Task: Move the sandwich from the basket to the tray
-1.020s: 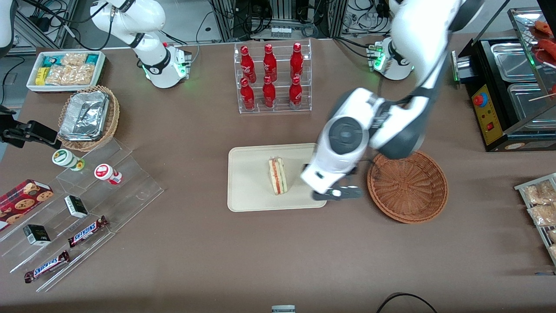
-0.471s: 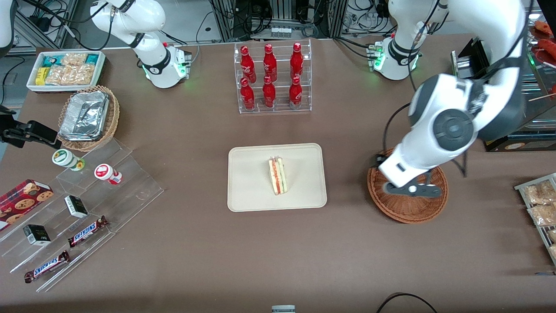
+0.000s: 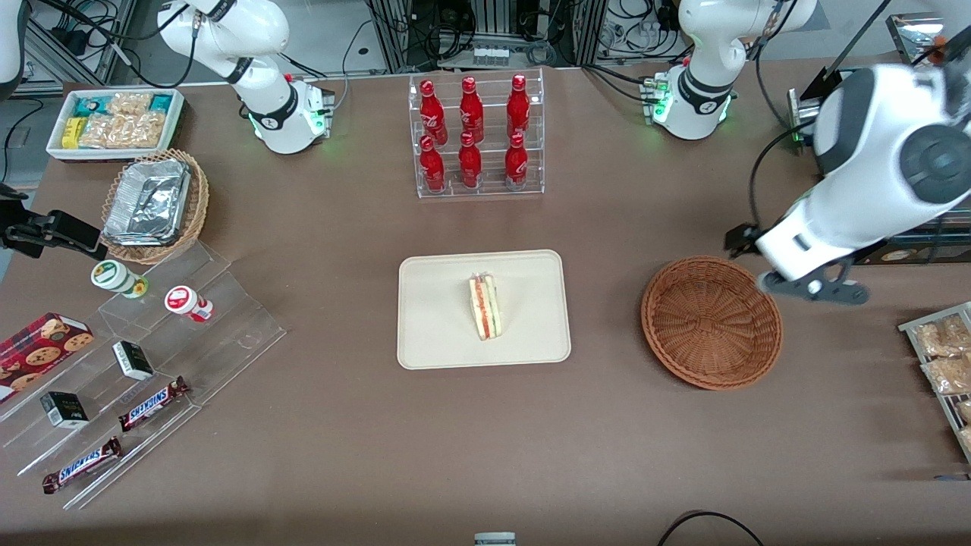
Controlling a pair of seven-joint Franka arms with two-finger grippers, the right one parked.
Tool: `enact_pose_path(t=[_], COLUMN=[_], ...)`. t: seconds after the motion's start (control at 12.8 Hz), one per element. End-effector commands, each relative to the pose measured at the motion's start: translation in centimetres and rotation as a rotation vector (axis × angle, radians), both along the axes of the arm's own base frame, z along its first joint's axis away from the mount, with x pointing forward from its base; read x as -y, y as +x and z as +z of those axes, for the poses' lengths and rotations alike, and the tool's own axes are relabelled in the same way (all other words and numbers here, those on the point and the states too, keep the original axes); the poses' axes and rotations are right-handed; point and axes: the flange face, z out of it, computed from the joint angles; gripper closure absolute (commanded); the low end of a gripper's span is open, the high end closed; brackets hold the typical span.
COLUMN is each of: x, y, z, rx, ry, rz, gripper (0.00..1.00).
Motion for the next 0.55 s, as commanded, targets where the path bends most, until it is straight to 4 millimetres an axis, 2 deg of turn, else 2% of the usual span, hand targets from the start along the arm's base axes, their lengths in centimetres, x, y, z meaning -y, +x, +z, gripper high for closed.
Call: enact_pose_path(t=[0.0, 0.24, 0.47], x=[-2.2, -4.6, -5.1], y=[-1.9, -2.4, -2.9], z=[3.5, 7.7, 9.5], rx=[0.001, -0.013, 0.011], ry=[-0.011, -0.023, -0.019], rz=[0.016, -0.014, -0.015], gripper=[0.00, 0.00, 0.00])
